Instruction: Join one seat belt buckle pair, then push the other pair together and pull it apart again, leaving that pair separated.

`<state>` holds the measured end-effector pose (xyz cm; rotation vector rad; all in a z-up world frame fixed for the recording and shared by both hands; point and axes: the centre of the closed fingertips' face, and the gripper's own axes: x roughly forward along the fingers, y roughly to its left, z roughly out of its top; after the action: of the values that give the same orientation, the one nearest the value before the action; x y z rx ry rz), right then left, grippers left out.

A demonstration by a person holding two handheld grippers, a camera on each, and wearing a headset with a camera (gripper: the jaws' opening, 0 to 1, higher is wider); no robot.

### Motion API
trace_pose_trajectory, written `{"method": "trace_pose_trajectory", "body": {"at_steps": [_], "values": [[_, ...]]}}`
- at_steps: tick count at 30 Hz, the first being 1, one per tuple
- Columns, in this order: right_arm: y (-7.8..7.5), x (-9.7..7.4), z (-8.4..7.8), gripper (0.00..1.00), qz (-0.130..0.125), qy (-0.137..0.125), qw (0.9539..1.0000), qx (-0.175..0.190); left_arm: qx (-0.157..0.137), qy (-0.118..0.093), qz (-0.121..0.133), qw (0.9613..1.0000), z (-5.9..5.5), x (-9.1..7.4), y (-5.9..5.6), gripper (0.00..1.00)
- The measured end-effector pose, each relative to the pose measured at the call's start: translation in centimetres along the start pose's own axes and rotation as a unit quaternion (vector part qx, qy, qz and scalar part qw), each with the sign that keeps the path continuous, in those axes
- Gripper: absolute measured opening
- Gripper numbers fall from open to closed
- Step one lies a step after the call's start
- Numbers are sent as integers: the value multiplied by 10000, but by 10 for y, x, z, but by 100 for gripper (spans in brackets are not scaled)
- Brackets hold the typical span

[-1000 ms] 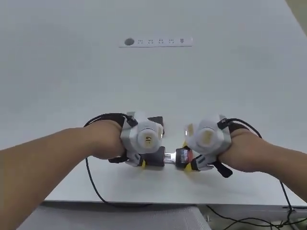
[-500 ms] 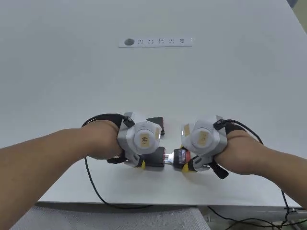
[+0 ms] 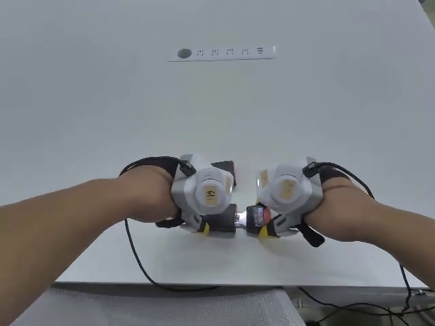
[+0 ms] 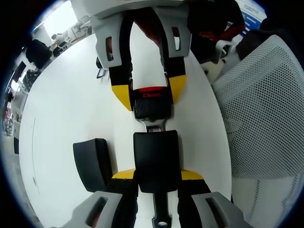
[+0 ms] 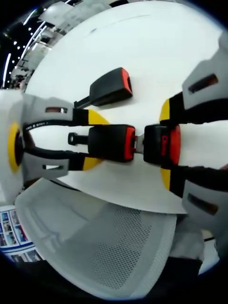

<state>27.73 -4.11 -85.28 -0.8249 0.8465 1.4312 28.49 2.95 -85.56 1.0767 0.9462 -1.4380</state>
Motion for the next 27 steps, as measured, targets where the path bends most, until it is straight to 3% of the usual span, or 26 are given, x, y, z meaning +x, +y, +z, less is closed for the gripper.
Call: {"method": "trace_pose_trajectory", "body": {"at_steps": [15,16,17,27], "values": [[1,5,10,31,-8,-56,10000,71,-11,-23,-6,10000,0,0,0,32],[-6,6,14,31,-169,-11,9999,-26,21,9,-1,10000,-1,0,0,32],[-3,7,13,31,-52,35,10000,-5,18,-15,-6,10000,0,0,0,32],[-1,6,9,31,-58,49,10000,42,3,-94,7,10000,-1,-1,-1,32]]}}
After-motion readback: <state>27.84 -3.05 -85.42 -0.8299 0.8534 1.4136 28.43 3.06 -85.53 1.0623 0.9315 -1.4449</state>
